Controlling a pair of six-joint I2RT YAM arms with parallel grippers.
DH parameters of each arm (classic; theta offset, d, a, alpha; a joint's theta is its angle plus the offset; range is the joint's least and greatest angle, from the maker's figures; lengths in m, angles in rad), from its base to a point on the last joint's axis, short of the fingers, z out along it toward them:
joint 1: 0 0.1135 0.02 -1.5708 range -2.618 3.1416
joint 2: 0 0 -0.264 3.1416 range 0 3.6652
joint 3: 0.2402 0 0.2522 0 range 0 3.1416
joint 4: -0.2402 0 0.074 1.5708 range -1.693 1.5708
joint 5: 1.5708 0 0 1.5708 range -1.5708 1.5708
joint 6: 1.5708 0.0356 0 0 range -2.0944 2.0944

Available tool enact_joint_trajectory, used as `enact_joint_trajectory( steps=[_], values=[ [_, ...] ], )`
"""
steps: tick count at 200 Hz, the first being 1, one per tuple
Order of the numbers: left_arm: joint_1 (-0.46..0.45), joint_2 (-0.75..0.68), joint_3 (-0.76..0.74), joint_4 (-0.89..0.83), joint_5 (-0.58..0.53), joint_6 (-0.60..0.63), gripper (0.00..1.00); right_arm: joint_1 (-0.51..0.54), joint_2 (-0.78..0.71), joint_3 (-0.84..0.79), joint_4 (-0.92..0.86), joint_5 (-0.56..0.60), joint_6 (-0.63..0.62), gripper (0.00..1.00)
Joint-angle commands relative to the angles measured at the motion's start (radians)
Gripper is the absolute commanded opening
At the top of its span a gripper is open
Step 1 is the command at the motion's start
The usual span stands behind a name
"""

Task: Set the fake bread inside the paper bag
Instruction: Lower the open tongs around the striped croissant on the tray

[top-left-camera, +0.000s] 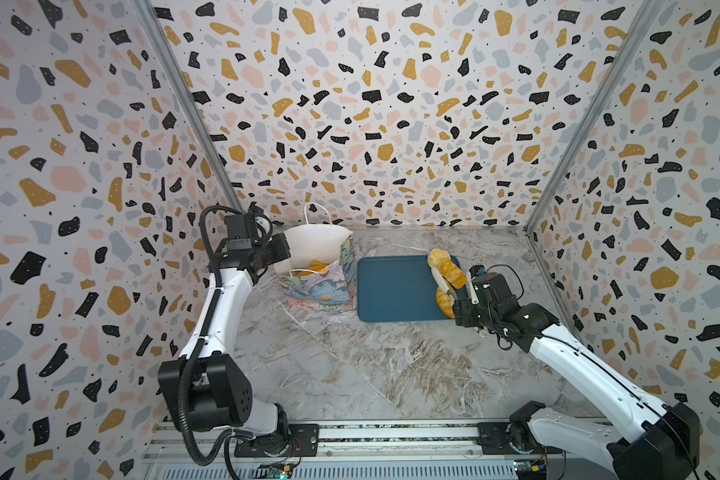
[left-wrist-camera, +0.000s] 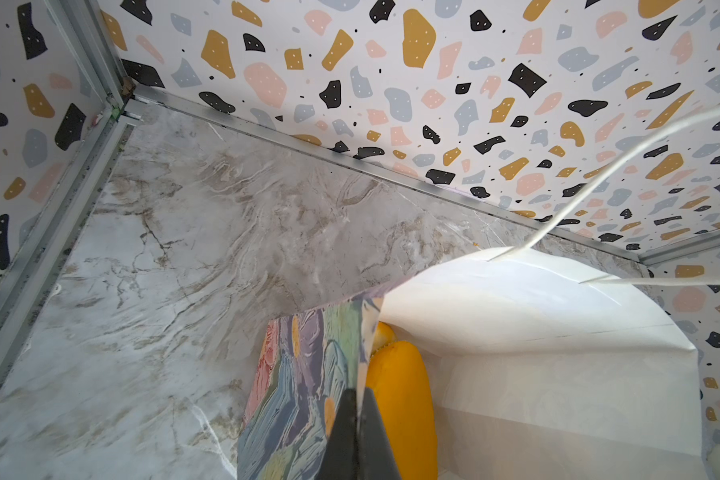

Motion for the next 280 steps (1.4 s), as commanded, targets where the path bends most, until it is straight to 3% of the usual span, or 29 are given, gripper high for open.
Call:
enact_joint_trajectory(
  steps=[1, 120, 280],
  values=[
    [-0.004, -0.022, -0.014, 0.022, 0.017, -0.002, 0.0, -0.011, -0.01, -0.011, 0.005, -0.019, 0.022, 0.74],
    [-0.004, -0.022, -0.016, 0.025, 0.021, -0.003, 0.0, -0.044, 0.083, -0.04, -0.011, -0.058, 0.013, 0.73],
    [-0.004, -0.022, -0.017, 0.025, 0.024, -0.005, 0.0, -0.048, 0.321, 0.101, -0.038, -0.053, -0.076, 0.66]
  ],
)
